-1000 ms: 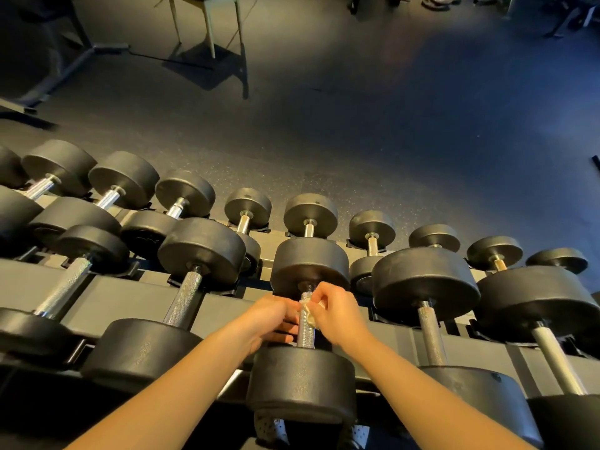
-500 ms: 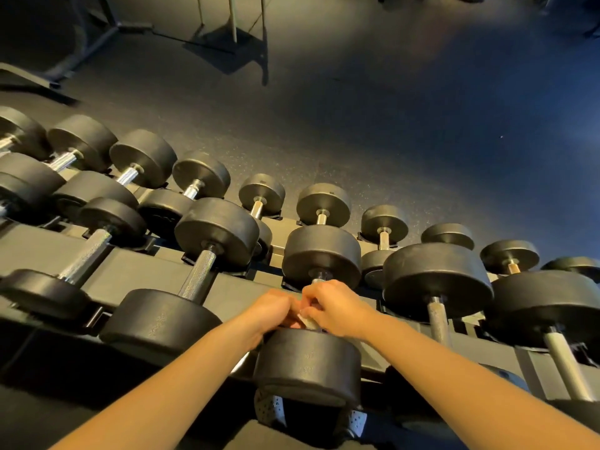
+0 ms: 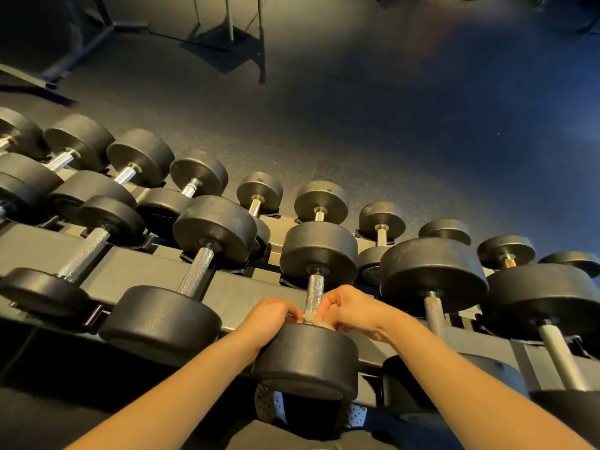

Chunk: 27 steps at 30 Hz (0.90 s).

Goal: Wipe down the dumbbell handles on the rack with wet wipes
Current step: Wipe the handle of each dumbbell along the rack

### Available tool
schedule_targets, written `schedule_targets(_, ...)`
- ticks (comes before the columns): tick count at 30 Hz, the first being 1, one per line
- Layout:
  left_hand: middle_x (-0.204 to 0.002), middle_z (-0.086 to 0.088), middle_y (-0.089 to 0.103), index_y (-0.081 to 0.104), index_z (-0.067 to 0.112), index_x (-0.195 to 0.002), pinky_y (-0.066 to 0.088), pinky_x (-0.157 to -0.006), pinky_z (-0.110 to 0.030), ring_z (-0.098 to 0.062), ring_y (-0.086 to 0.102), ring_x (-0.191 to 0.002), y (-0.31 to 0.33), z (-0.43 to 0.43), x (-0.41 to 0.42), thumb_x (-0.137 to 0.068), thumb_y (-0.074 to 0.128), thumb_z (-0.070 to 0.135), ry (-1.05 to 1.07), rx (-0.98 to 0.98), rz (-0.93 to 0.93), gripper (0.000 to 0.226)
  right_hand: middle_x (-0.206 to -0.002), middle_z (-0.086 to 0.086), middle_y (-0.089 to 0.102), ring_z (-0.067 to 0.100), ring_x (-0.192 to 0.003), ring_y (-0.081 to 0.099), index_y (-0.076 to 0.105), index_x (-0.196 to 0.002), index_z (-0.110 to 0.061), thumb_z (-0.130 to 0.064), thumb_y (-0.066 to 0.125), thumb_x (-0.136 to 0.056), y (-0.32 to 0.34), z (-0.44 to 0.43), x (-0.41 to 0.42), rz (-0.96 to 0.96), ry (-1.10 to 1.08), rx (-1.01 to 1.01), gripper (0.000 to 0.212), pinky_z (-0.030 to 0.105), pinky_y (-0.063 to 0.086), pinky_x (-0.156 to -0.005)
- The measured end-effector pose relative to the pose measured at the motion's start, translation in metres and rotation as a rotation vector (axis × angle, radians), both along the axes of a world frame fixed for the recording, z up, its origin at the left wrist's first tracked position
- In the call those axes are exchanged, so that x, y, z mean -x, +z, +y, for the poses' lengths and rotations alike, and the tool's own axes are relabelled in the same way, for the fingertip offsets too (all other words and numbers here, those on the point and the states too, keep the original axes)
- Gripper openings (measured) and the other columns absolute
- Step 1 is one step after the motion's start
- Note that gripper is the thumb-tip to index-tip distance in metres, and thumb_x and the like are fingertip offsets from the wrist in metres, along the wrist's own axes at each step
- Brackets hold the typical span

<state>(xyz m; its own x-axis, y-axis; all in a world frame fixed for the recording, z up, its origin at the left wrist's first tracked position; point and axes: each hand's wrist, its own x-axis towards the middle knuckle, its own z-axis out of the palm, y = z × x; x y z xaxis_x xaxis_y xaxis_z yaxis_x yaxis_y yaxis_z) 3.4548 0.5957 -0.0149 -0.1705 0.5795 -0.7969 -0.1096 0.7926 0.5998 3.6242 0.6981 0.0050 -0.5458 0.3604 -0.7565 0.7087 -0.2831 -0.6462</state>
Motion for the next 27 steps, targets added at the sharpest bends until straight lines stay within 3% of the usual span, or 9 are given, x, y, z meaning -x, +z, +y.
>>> schedule_targets(5,-0.102,-0.015,0.076,0.079,0.012,-0.077,0.052,-0.082,-0.034,-0.024,0.067,-0.093,0.003,-0.002,0.001,-0.089,0.060,0.019,-0.027,-0.008,-0.016,0.024,-0.067,0.011,0.066,0.016,-0.050,0.063,0.072,-0.098,0.005,0.000,0.062,-0.094,-0.031,0.008,0.019,-0.075,-0.758,0.054,0.011,0.026,0.051,-0.048)
schedule_targets(7,-0.102,-0.013,0.076,0.080,0.011,-0.080,0.052,-0.080,-0.033,-0.024,0.068,-0.094,0.003,-0.002,0.001,-0.091,0.059,0.021,-0.031,-0.007,-0.007,0.025,-0.067,0.011,0.064,0.016,-0.047,0.059,0.069,-0.107,0.006,-0.006,0.059,-0.096,-0.045,0.008,0.030,-0.164,-0.854,0.075,0.019,0.025,0.047,-0.045)
schedule_targets(11,-0.092,-0.008,0.078,0.081,0.007,-0.086,0.050,-0.078,-0.032,-0.022,0.069,-0.090,0.003,-0.005,-0.001,-0.091,0.058,0.021,0.018,-0.023,-0.003,0.026,-0.077,0.012,0.062,0.017,-0.059,0.056,0.068,-0.095,-0.005,-0.012,0.047,-0.101,-0.049,-0.001,0.021,-0.255,-0.508,0.119,0.023,0.028,0.044,-0.052)
schedule_targets(14,-0.093,-0.011,0.078,0.081,0.008,-0.087,0.052,-0.085,-0.038,-0.026,0.069,-0.093,0.003,-0.005,-0.002,-0.092,0.058,0.021,0.048,-0.031,0.003,0.027,-0.090,0.012,0.065,0.022,-0.082,0.062,0.069,-0.095,-0.008,-0.018,0.060,-0.092,-0.032,-0.005,0.005,-0.327,-0.117,0.039,0.014,0.034,0.050,-0.071)
schedule_targets(16,-0.094,-0.012,0.077,0.081,0.009,-0.086,0.053,-0.090,-0.041,-0.028,0.069,-0.095,0.003,-0.005,-0.002,-0.091,0.059,0.022,0.047,-0.017,0.011,0.027,-0.085,0.010,0.063,0.020,-0.078,0.061,0.068,-0.091,-0.008,-0.018,0.063,-0.090,-0.016,-0.004,0.004,-0.348,0.020,-0.031,0.011,0.028,0.049,-0.066)
schedule_targets(18,-0.095,-0.015,0.077,0.081,0.009,-0.085,0.053,-0.093,-0.045,-0.029,0.069,-0.095,0.002,-0.006,-0.001,-0.091,0.060,0.022,0.064,-0.019,0.012,0.026,-0.073,0.006,0.057,0.016,-0.064,0.055,0.059,-0.077,-0.012,-0.013,0.057,-0.095,-0.001,-0.001,0.009,-0.336,0.001,-0.212,0.019,0.022,0.042,-0.055)
schedule_targets(21,-0.097,-0.016,0.076,0.080,0.008,-0.089,0.053,-0.093,-0.043,-0.031,0.069,-0.098,0.005,-0.008,-0.002,-0.094,0.057,0.021,0.080,-0.032,0.044,0.027,-0.076,-0.003,0.056,0.014,-0.072,0.055,0.056,-0.078,-0.018,-0.020,0.051,-0.104,0.006,0.002,0.024,-0.201,-0.093,-0.708,0.027,0.013,0.039,-0.058)
schedule_targets(25,-0.097,-0.016,0.073,0.078,0.007,-0.088,0.050,-0.086,-0.042,-0.031,0.065,-0.098,0.007,-0.010,-0.002,-0.095,0.054,0.019,-0.011,-0.063,0.172,0.027,-0.113,0.002,0.056,0.021,-0.092,0.062,0.067,-0.115,-0.020,-0.031,0.055,-0.103,0.010,0.007,0.037,-0.206,0.695,-1.012,0.021,0.031,0.055,-0.083)
schedule_targets(27,-0.096,-0.016,0.071,0.074,0.007,-0.091,0.051,-0.079,-0.042,-0.031,0.065,-0.094,0.007,-0.011,0.006,-0.097,0.052,0.026,-0.189,-0.119,0.397,0.030,-0.111,0.005,0.058,0.022,-0.094,0.062,0.070,-0.110,-0.016,-0.028,0.059,-0.100,0.013,0.007,0.038,-0.183,0.787,-0.993,0.019,0.036,0.054,-0.085)
